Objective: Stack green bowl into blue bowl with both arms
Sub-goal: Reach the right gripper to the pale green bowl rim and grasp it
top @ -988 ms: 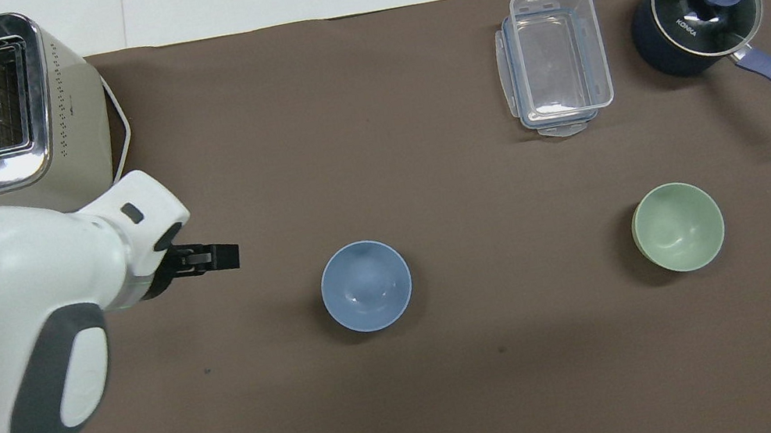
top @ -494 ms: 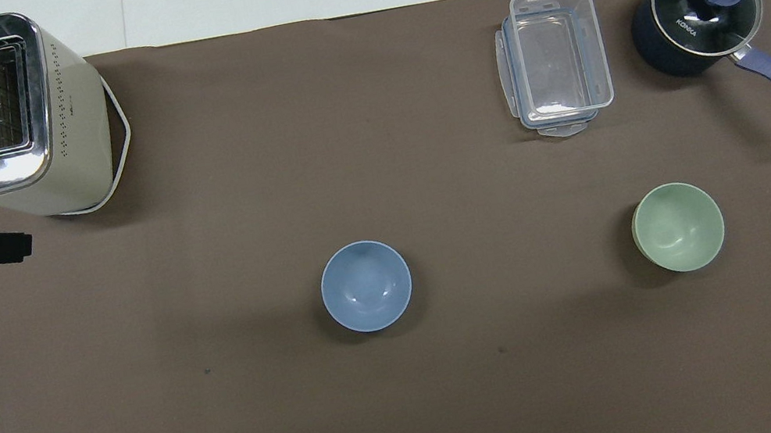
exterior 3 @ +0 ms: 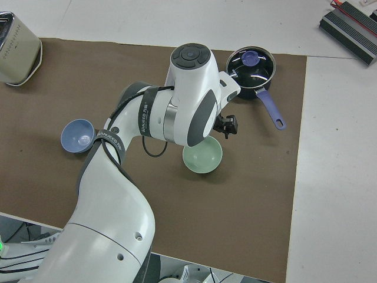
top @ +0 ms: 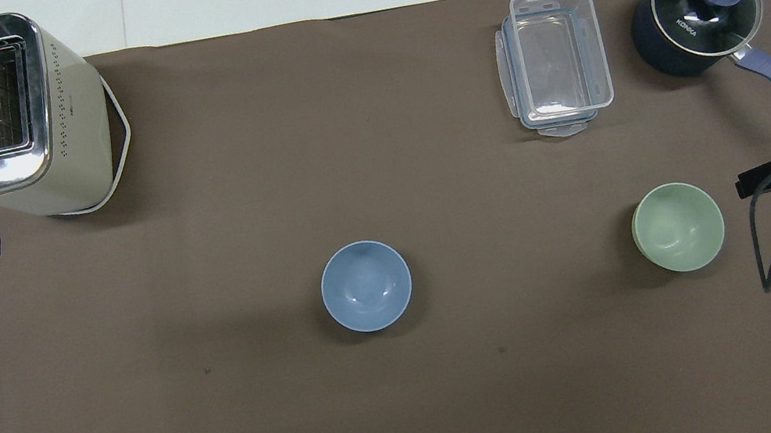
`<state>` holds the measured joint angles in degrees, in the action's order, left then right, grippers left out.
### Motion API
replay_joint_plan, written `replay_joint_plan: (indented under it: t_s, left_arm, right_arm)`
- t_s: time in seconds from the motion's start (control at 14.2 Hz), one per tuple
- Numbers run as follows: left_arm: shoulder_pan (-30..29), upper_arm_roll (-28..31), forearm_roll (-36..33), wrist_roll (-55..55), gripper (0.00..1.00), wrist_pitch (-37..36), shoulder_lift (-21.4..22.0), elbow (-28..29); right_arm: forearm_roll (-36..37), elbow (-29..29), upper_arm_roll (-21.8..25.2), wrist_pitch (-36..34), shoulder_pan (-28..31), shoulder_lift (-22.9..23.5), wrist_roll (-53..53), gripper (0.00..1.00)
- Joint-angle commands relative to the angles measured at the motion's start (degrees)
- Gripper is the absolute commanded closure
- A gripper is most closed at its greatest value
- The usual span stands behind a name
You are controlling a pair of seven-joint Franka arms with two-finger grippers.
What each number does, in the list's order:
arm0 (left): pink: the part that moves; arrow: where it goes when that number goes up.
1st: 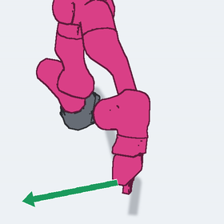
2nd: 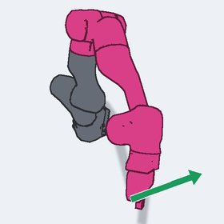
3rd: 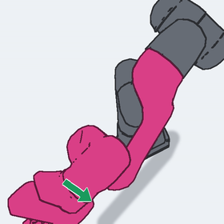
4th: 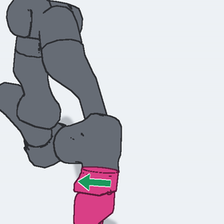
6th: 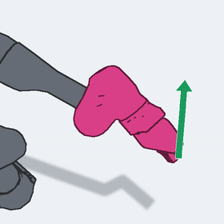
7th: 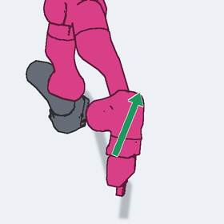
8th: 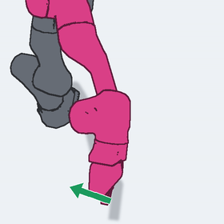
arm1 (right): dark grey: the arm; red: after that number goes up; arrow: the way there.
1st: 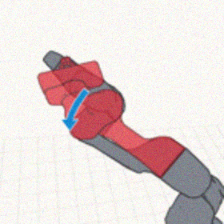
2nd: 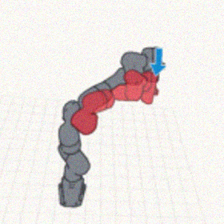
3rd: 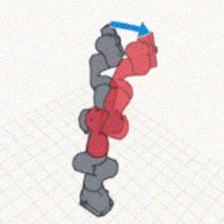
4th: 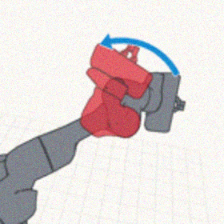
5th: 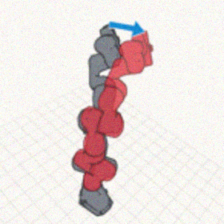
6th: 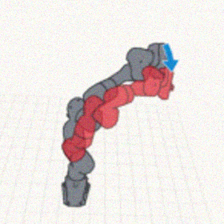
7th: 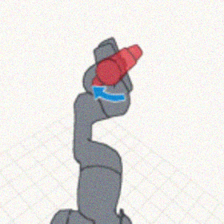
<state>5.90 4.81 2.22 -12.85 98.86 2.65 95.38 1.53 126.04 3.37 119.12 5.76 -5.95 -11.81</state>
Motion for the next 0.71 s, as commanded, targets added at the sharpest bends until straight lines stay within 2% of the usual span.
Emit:
replay_joint_plan:
  t_s: [0.0,0.14,0.21,0.56,0.63]
  left_arm:
    - [-1.2,-0.7,-0.7,-0.8,0.0,-3.0,-2.1,-3.8]
    - [-1.2,-0.7,-1.0,-2.0,0.0,-3.8,-2.6,-4.5]
    - [-1.2,-0.7,-1.1,-3.1,0.0,-4.3,-2.5,-4.5]
    - [-1.5,-0.7,-0.9,-6.0,0.0,-7.8,-1.2,-3.1]
    - [-1.6,-0.7,-0.9,-6.0,0.0,-8.2,-0.8,-3.0]
  right_arm:
    - [-0.8,5.9,-0.3,6.1,2.0,-0.6,-3.7,0.0]
    - [-0.8,6.8,-0.3,8.3,4.7,2.2,-5.6,0.0]
    - [-0.8,8.5,-0.3,10.4,5.0,2.2,-6.4,0.0]
    - [-1.6,9.0,-0.3,11.6,5.2,4.5,-5.5,0.0]
    - [-1.6,9.0,-0.4,11.7,5.2,4.6,-5.2,0.1]
